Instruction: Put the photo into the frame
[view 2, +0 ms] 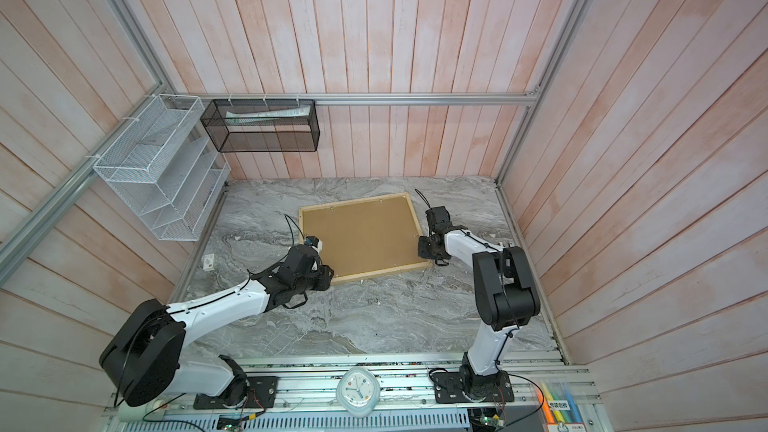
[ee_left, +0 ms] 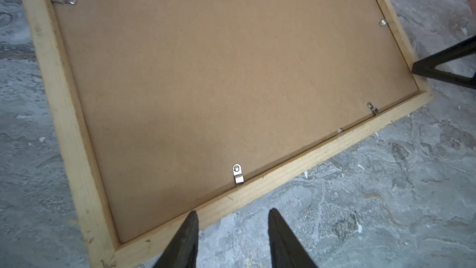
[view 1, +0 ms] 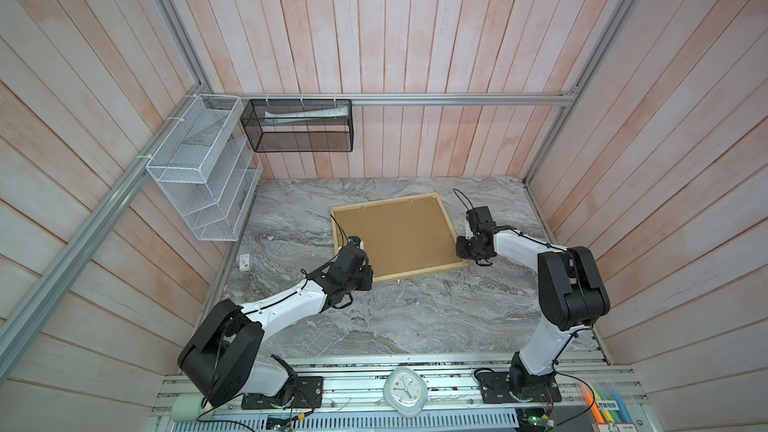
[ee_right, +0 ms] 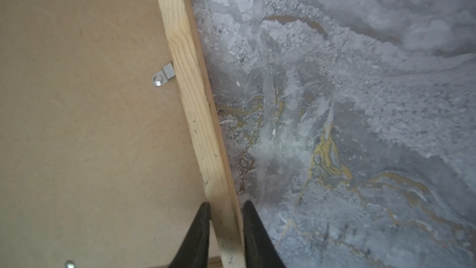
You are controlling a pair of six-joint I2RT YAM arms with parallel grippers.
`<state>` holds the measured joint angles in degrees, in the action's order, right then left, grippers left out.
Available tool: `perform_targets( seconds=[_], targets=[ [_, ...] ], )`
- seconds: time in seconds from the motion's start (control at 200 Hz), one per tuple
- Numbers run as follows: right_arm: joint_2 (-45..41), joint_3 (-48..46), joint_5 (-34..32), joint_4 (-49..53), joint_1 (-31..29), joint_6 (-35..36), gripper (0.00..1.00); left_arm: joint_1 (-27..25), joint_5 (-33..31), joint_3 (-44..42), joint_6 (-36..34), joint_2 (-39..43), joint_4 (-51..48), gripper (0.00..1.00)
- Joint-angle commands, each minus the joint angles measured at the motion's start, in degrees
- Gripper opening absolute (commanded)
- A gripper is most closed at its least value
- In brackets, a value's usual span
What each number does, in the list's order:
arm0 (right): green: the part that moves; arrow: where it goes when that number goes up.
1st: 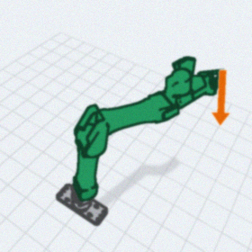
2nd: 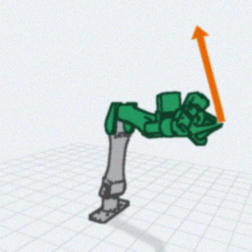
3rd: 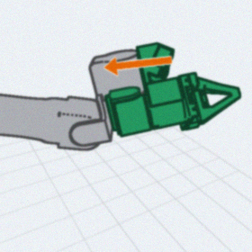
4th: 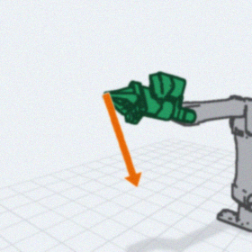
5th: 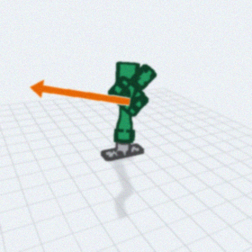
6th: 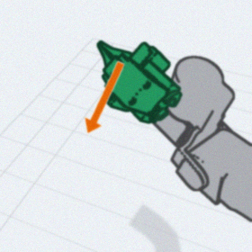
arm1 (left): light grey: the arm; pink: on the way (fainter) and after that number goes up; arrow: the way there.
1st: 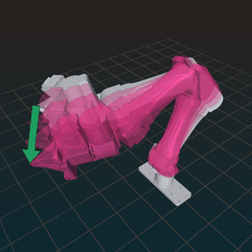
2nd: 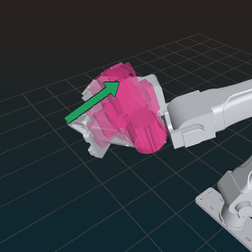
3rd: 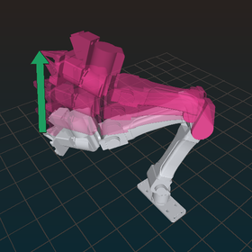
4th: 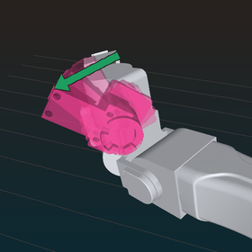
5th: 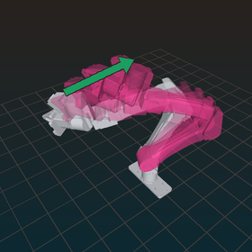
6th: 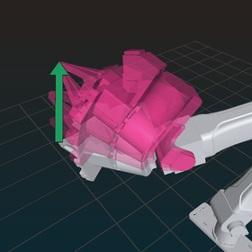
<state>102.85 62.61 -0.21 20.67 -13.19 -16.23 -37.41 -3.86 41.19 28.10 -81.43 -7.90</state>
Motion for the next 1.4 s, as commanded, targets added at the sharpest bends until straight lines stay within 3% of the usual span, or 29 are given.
perform_targets(
  seconds=[0.0,0.24,0.73,0.965,1.2,1.395],
  targets=[
    [2.1,1.5,-1.3,1.8,-0.4,0.5,0.23,-2.2,-3.1,2.8,-1.7,-1.2,1.0,0.46],
    [4.0,2.5,-2.1,2.8,-0.7,0.8,0.21,-7.9,-7.4,6.1,-6.6,-3.1,0.0,0.46],
    [8.2,3.4,-5.4,7.1,-0.8,2.7,0.22,-11.6,-4.8,5.2,-13.2,-1.8,2.9,0.46],
    [8.7,6.3,-1.6,11.2,-0.8,6.9,0.00,-12.6,-5.6,6.0,-16.7,-2.0,2.3,0.48],
    [3.4,11.6,1.6,15.5,-0.8,8.2,0.00,-14.4,-9.1,6.7,-21.0,-4.9,4.2,0.53],
    [-1.1,14.9,0.1,20.5,-1.4,9.4,0.00,-17.7,-12.4,5.9,-26.2,-8.2,8.2,0.56]
  ],
)
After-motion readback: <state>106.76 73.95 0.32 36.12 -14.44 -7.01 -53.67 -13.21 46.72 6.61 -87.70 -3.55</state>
